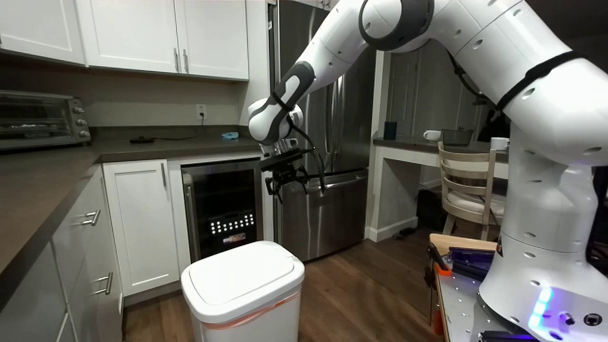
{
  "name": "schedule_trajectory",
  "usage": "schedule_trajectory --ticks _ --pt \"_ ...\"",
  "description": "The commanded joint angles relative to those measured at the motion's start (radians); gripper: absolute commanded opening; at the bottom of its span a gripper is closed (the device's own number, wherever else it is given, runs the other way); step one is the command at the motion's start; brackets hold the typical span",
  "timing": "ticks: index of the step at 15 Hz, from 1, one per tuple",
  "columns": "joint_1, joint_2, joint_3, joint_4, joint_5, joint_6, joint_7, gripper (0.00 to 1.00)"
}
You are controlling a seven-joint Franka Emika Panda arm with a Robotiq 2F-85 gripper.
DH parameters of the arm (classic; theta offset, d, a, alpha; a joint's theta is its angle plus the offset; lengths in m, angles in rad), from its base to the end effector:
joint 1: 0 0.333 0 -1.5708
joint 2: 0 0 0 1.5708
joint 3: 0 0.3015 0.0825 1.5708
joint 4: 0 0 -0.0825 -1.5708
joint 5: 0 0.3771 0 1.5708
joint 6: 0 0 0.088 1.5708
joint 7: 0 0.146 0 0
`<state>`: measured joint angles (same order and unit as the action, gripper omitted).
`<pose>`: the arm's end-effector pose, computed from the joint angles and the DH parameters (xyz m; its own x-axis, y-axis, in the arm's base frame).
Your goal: Open the lid of the bin
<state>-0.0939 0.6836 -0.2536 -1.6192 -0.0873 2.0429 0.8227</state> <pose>0.6036 -0.2165 0.1740 0.4662 -0.8847 -0.0041 -0.8339 -0.4410 0.3320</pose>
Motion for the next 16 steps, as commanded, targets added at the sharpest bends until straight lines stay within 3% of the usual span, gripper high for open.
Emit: schedule_trajectory --ticks 1,8,9,13,16 --pt "-0.122 0.045 0.055 0.099 0.131 -0.122 -0.190 1.00" --pt "-0.257 0.124 0.095 0.205 0.260 -0.259 -0.587 1.00" --pt "-0.216 0.099 0.056 0.163 0.233 -0.206 -0.505 1.00" --pt "-0.233 0.118 0.071 0.177 0.248 -0.222 -0.561 1.00" --pt "-0.227 0.107 0.074 0.111 0.246 -0.118 -0.591 1.00"
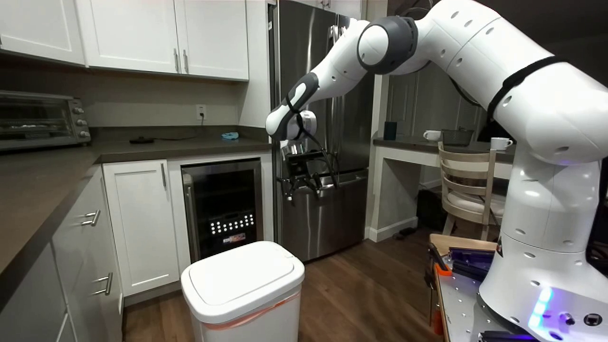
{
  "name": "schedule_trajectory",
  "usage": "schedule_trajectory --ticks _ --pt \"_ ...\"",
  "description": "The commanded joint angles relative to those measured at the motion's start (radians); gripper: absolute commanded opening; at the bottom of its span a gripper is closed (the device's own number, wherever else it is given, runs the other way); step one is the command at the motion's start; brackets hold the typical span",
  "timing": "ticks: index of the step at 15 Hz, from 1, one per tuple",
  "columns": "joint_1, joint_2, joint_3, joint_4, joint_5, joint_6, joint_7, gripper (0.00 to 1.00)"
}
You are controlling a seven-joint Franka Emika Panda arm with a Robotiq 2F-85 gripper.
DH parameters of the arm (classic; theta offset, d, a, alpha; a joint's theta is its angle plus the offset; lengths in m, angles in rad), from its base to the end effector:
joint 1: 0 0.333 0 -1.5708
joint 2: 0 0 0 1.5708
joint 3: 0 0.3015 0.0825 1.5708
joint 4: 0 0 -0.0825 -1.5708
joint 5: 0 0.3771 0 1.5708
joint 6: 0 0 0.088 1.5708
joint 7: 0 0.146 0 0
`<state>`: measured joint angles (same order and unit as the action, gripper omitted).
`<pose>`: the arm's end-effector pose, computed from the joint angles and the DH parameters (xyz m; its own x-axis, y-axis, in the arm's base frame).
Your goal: Open the lid of the bin
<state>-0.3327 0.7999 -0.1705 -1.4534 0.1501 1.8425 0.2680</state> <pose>0.5761 -0.2857 0.1460 0.6217 -0.6892 -0.3722 -0.7089 -0.6971 0.1068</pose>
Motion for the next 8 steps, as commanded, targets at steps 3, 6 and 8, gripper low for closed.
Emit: schedule_trajectory --ticks 3,6,8 --pt "0.004 -0.022 0.010 -0.132 0.033 0.243 -0.086 1.00" --pt "-0.016 -0.021 0.046 -0.193 0.074 0.389 -0.156 1.00" --pt "-0.040 -0.013 0.081 -0.218 0.121 0.449 -0.226 1.00"
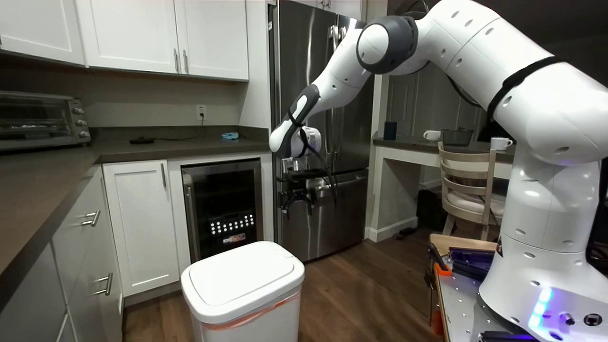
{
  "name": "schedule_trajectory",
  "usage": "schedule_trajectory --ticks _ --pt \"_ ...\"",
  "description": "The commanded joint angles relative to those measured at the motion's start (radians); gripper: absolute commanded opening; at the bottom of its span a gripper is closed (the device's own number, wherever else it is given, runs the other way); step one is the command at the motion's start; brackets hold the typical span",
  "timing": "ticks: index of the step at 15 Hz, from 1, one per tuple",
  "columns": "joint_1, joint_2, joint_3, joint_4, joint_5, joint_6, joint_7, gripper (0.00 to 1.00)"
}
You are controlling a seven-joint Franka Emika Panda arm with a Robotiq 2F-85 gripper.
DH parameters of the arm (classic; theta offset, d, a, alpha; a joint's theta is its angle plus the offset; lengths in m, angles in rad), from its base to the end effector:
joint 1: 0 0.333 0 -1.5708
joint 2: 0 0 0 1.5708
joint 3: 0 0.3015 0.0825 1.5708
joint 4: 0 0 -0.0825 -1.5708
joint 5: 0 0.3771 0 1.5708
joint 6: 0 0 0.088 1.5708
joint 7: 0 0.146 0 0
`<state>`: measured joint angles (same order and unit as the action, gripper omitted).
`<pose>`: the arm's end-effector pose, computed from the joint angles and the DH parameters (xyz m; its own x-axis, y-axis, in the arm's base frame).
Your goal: Open the lid of the bin
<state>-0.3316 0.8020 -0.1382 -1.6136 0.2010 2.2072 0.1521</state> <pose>0.5818 -0.2766 0.0989 0.7331 -0.6499 -0.2005 -0.6642 -0.7476 -0.0053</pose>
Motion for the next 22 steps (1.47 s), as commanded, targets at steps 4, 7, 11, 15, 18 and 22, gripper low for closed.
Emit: schedule_trajectory --ticks 4,7,11,15,18,22 --pt "-0.104 0.018 0.118 -0.063 0.156 0.111 -0.272 1.00" --pt "-0.140 0.053 0.146 -0.038 0.158 0.095 -0.413 1.00" --pt "-0.153 0.107 0.150 -0.002 0.105 0.119 -0.577 1.00" --pt "-0.144 0.175 0.154 0.025 0.050 0.303 -0.666 1.00" --pt "-0.143 0.241 0.170 0.046 0.020 0.456 -0.644 1.00" --pt "-0.133 0.323 0.171 0.099 -0.027 0.559 -0.596 0.80"
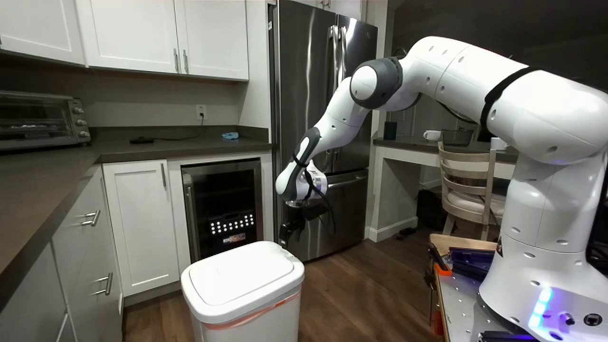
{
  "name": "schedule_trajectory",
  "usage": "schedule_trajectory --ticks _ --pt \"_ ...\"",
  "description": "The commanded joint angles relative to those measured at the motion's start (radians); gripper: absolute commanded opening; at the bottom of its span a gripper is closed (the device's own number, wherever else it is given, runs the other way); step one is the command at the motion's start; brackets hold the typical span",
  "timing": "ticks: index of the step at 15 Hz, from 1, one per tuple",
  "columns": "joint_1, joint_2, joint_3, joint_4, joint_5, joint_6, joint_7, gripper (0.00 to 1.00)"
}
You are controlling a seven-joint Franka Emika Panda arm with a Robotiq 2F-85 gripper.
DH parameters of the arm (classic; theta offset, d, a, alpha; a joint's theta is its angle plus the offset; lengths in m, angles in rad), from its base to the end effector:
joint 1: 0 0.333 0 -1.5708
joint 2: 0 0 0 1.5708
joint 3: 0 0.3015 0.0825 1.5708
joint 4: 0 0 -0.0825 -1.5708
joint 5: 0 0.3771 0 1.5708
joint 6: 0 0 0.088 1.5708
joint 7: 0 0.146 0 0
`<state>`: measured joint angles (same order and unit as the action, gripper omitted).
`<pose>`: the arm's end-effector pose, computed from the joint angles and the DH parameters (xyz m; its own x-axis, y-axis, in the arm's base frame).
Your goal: Open the lid of the bin
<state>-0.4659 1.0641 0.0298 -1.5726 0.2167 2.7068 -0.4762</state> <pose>0.5926 -0.2814 -0.0225 0.9790 -0.1728 0.1081 -0.1634 -0.9824 -0.0899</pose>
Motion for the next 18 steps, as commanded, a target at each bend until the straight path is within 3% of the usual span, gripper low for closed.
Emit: schedule_trajectory --ticks 1,3,4,6,7,8,13,15,17,18 --pt "0.006 0.079 0.000 0.077 -0.055 0.075 0.046 0.72" --pt "0.018 0.116 -0.013 0.127 -0.077 0.084 0.083 0.81" --pt "0.024 0.131 -0.020 0.153 -0.084 0.077 0.104 0.91" --pt "0.034 0.161 -0.035 0.205 -0.093 0.068 0.143 0.97" --pt "0.040 0.171 -0.043 0.226 -0.099 0.065 0.159 0.93" --pt "0.044 0.182 -0.051 0.246 -0.103 0.061 0.174 0.74" --pt "0.073 0.214 -0.106 0.317 -0.104 0.007 0.270 0.44" --pt "0.091 0.218 -0.137 0.340 -0.100 -0.055 0.334 0.43" --pt "0.105 0.214 -0.162 0.361 -0.100 -0.139 0.390 0.32" --pt "0.107 0.214 -0.167 0.375 -0.099 -0.180 0.408 0.32"
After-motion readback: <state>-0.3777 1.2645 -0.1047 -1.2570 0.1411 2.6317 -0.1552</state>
